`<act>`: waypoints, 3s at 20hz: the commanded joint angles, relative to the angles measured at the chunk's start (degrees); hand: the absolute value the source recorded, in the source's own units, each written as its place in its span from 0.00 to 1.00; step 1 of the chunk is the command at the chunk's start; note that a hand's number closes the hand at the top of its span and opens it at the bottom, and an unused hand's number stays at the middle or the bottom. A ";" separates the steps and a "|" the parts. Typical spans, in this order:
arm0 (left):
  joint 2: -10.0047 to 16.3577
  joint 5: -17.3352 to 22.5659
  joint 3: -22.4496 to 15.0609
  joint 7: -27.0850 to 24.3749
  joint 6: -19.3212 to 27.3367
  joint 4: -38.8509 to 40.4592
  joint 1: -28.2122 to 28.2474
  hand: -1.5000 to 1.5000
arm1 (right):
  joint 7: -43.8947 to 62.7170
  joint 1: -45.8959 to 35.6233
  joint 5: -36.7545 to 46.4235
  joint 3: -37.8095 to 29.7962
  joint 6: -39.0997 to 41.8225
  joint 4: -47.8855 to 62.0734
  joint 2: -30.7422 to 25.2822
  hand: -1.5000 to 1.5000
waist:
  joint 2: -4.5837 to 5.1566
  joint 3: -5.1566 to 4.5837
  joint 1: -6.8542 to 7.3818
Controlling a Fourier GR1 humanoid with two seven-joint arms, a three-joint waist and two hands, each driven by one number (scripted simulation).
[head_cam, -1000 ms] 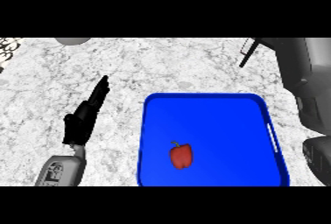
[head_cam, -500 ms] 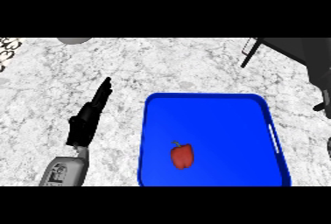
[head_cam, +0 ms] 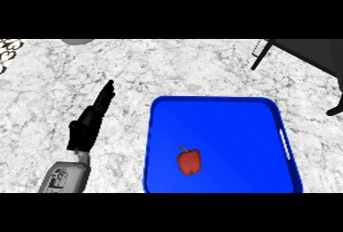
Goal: Pick the sweet potato from the tray and place it in the tiered shelf
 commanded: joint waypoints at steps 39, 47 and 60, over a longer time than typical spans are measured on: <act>-0.64 -0.76 1.16 -0.74 0.61 2.56 -0.53 0.50 | -1.11 9.28 -14.83 -8.77 -22.30 -10.02 -2.10 0.00 | -0.57 0.00 -1.32; -0.78 -0.55 -0.05 2.28 0.45 -4.22 3.27 0.50 | 3.66 6.71 -13.67 -11.42 -27.23 -21.39 -4.73 0.00 | -1.18 0.00 -1.48; 0.11 0.16 2.59 -0.29 0.86 -1.10 4.40 0.50 | 12.48 19.27 -14.17 -17.84 1.54 -52.85 -1.43 0.00 | -2.48 -0.01 -5.89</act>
